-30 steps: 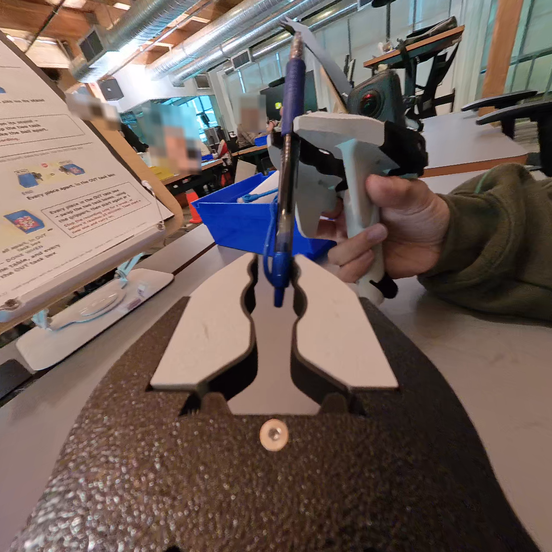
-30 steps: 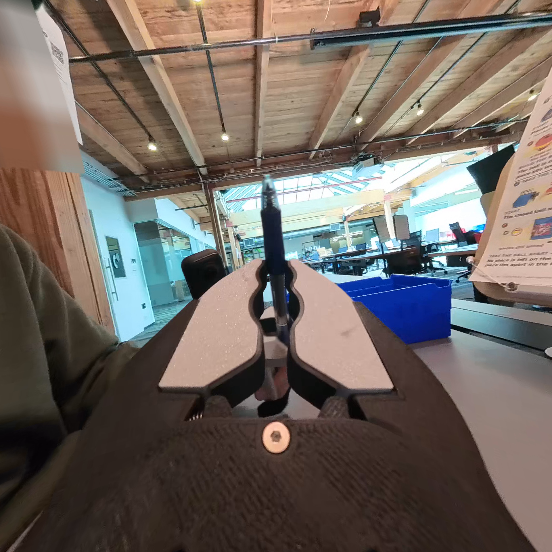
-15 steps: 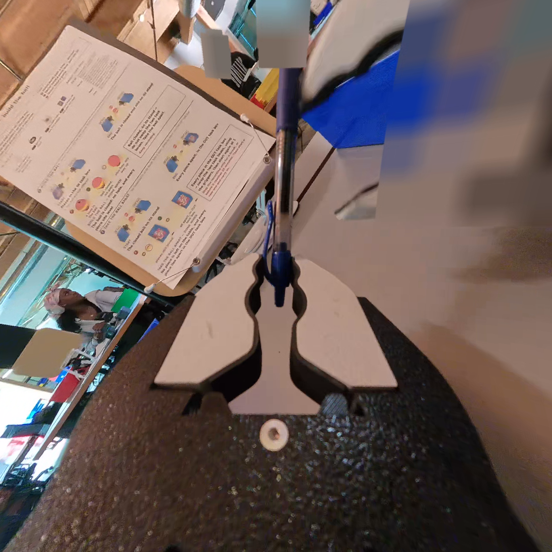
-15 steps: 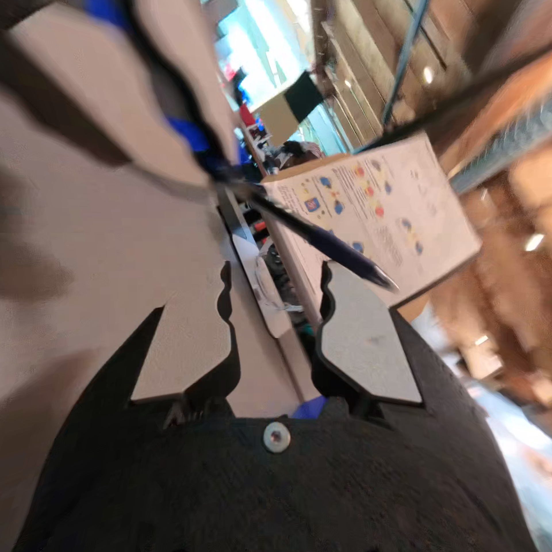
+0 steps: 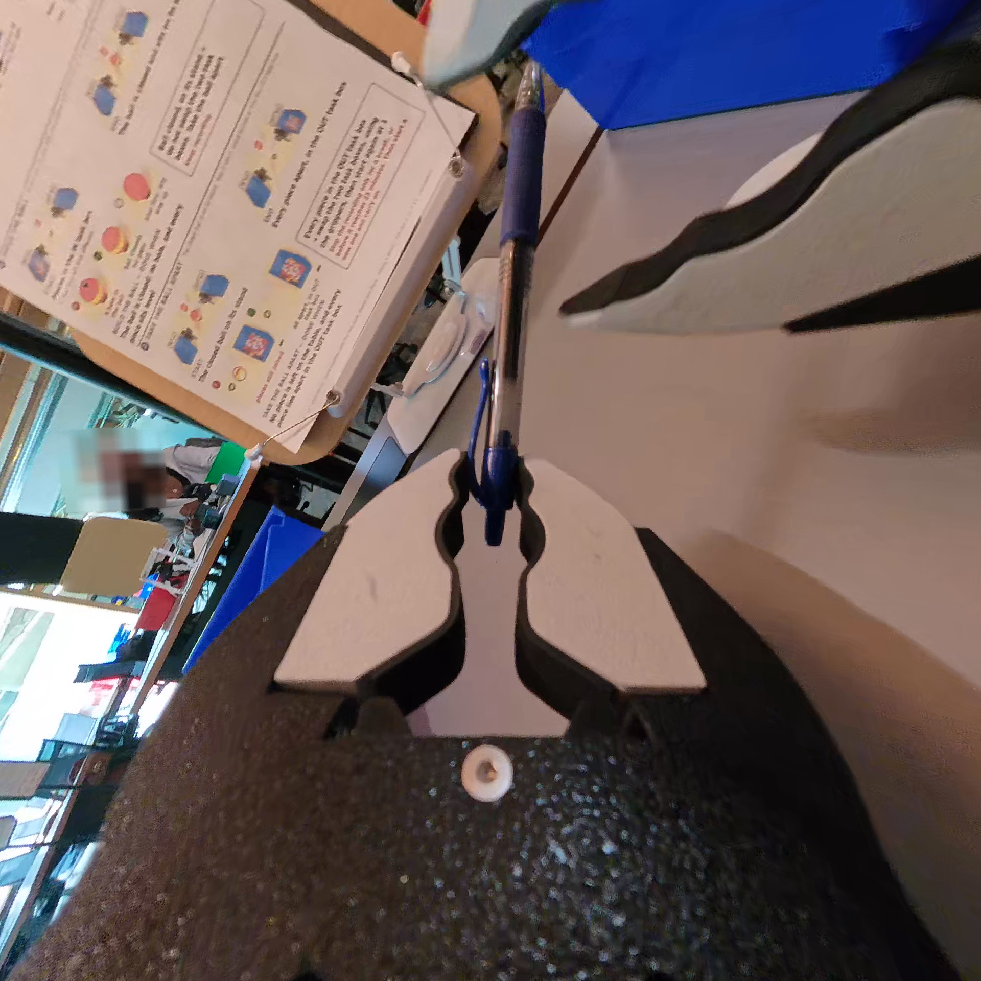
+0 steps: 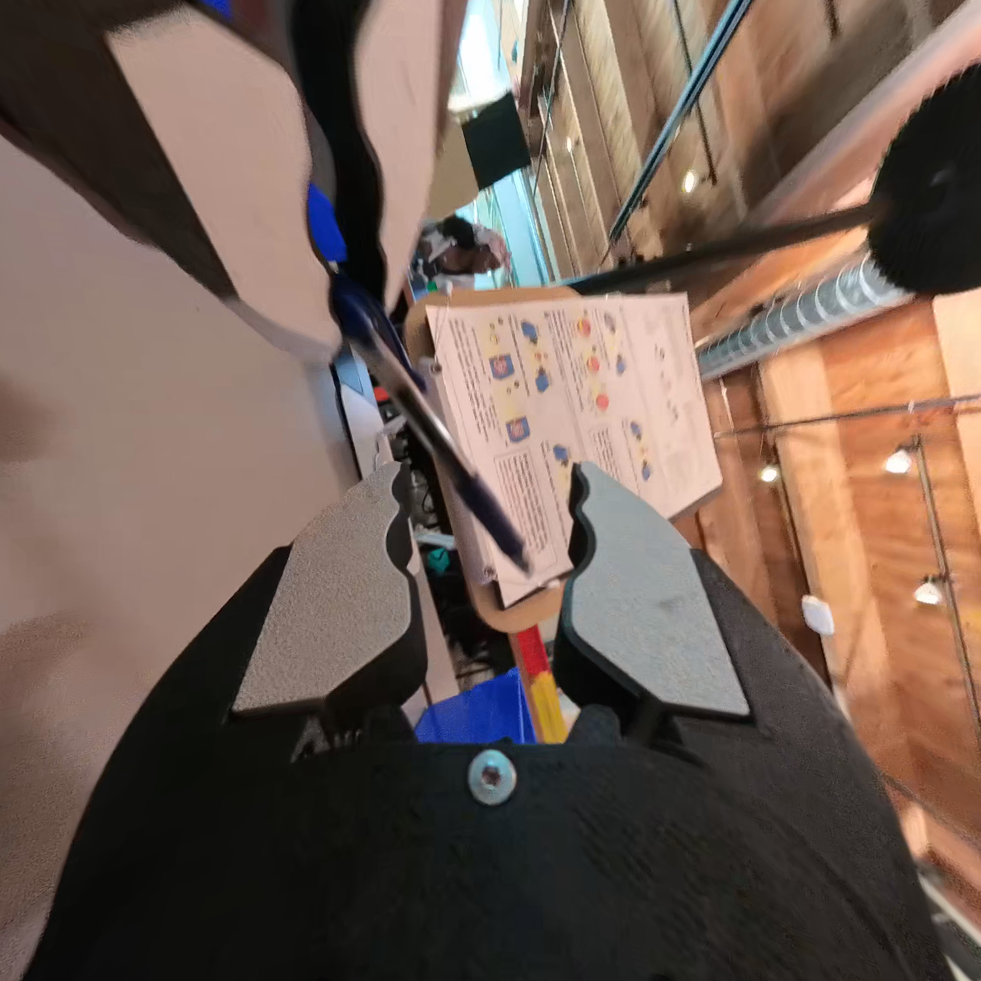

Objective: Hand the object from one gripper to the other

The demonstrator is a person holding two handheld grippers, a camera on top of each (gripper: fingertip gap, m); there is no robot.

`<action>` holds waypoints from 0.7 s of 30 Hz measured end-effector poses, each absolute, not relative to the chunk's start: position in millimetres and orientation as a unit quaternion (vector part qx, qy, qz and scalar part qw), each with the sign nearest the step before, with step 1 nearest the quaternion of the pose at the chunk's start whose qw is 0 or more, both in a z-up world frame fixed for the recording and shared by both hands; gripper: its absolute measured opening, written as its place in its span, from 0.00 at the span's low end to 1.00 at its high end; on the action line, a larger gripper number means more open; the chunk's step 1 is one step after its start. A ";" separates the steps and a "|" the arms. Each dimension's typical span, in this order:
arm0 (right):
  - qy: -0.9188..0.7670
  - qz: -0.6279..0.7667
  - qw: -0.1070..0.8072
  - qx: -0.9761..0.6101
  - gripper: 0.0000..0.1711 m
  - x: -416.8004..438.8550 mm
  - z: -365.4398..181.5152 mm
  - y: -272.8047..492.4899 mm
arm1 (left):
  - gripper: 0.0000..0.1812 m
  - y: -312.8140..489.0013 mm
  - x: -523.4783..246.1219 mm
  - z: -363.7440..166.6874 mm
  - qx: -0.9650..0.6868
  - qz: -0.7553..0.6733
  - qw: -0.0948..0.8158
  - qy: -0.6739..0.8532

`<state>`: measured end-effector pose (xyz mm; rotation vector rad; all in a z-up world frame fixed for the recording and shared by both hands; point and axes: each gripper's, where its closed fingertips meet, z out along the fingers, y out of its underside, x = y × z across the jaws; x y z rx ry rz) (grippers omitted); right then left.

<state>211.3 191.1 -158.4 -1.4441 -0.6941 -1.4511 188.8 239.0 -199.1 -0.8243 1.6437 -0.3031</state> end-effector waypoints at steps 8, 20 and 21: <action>-0.344 -0.575 0.454 -0.588 0.08 196.6 -172.9 201.1 | 0.09 226.2 189.3 -194.6 -0.344 -0.154 0.599 0.706; -0.303 -0.547 0.481 -0.615 0.05 203.5 -169.1 199.3 | 0.09 205.6 186.6 -170.5 -0.295 -0.239 0.633 0.675; -0.281 -0.547 0.484 -0.622 0.05 208.6 -165.8 197.1 | 0.15 200.5 184.5 -163.2 -0.289 -0.278 0.634 0.661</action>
